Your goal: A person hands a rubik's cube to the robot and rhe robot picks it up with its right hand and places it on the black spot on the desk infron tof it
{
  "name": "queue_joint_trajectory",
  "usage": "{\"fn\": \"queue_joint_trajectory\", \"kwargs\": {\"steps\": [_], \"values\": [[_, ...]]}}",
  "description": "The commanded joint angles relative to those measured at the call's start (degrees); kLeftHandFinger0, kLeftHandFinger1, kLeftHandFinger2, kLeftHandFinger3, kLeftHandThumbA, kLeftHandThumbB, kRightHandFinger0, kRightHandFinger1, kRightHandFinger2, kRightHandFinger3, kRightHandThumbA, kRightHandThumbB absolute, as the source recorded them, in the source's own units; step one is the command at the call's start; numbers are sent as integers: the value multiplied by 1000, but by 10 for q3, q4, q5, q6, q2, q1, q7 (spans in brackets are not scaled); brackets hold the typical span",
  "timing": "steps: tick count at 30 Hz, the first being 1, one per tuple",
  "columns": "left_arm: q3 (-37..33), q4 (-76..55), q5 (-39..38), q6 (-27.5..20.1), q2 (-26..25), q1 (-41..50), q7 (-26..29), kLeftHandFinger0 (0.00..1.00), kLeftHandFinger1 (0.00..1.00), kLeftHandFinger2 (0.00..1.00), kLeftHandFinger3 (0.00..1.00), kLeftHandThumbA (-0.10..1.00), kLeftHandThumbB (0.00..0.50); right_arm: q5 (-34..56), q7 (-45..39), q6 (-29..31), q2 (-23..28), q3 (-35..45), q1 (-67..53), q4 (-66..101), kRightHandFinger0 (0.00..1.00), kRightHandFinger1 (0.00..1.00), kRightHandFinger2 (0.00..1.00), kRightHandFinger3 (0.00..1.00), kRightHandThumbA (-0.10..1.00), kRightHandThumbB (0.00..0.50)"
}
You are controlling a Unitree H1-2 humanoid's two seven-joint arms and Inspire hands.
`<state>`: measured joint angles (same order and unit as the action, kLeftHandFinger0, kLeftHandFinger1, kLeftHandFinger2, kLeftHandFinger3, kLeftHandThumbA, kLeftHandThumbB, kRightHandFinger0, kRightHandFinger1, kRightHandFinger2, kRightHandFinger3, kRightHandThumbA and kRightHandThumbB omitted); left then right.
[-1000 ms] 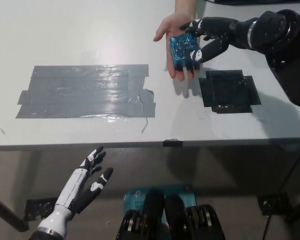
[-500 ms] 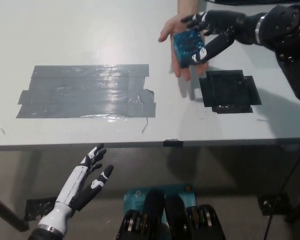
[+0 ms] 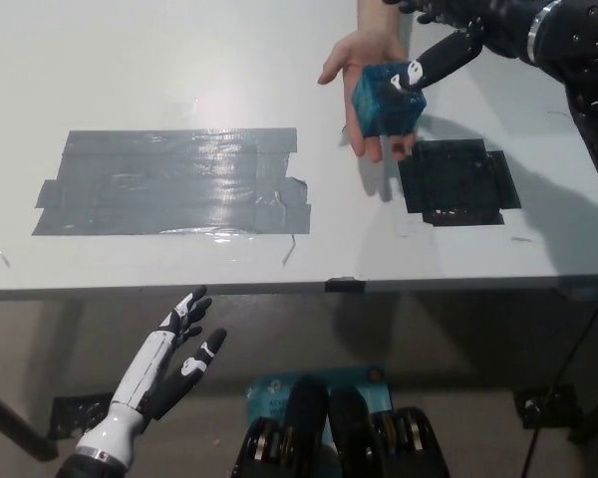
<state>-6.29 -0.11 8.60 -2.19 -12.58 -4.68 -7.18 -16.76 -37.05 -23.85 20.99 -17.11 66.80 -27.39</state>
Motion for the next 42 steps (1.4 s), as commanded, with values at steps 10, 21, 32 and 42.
{"fn": "queue_joint_trajectory", "kwargs": {"steps": [10,21,32,42], "values": [[-5,-12,7,-11,-9,-9,-9,960,1000,1000,1000,776,88,-53,19,57,16,-58,48,-52,1000,1000,1000,1000,1000,500],[-6,-9,4,-7,-9,-12,-12,978,1000,1000,1000,789,102,-73,5,69,-3,-99,46,-65,1000,1000,1000,1000,961,500],[-7,-15,10,0,-9,-16,-15,983,1000,1000,1000,812,117,-97,197,150,-32,-54,6,-80,109,664,960,1000,-100,167],[-7,-13,11,1,-7,-14,-15,969,1000,1000,1000,819,124,-103,223,182,-21,-43,-2,-79,209,727,1000,1000,-100,152]]}}
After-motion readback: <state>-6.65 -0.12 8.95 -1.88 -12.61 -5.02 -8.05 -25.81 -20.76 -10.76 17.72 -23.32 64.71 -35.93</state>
